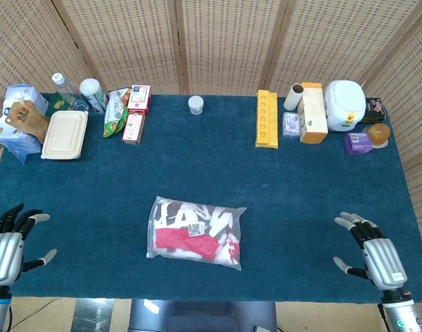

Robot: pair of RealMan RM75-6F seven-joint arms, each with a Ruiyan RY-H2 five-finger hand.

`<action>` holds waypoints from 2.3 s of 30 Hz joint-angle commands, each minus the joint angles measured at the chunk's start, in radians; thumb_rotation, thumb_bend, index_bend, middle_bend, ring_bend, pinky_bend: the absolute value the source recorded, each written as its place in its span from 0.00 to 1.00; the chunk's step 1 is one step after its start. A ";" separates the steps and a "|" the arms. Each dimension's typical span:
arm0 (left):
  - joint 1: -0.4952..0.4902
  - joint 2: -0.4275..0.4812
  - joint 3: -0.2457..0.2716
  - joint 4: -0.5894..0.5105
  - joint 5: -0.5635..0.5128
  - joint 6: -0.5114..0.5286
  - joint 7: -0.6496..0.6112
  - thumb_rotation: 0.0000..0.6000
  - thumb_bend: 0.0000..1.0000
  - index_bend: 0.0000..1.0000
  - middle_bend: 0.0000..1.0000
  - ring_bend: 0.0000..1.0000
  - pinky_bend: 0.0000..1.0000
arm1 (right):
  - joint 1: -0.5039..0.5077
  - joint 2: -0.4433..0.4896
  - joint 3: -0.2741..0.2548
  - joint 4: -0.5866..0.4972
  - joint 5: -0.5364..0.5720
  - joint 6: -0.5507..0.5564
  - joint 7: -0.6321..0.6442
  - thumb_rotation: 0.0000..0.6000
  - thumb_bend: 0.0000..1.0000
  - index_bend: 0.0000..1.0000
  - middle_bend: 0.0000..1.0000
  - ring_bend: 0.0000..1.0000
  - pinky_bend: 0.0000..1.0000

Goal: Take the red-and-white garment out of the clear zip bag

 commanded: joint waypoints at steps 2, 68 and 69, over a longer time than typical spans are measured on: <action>-0.007 0.015 -0.006 -0.007 0.005 0.000 0.007 1.00 0.13 0.28 0.24 0.07 0.08 | 0.062 0.023 -0.021 -0.051 -0.078 -0.040 0.048 1.00 0.20 0.19 0.16 0.17 0.18; -0.092 0.076 -0.050 0.012 -0.054 -0.062 -0.018 1.00 0.13 0.29 0.24 0.07 0.08 | 0.692 -0.141 0.260 -0.234 0.475 -0.805 -0.757 1.00 0.05 0.00 0.00 0.05 0.02; -0.090 0.077 -0.049 0.015 -0.053 -0.059 -0.021 1.00 0.13 0.29 0.24 0.07 0.08 | 0.711 -0.138 0.261 -0.245 0.496 -0.825 -0.761 1.00 0.05 0.00 0.00 0.05 0.02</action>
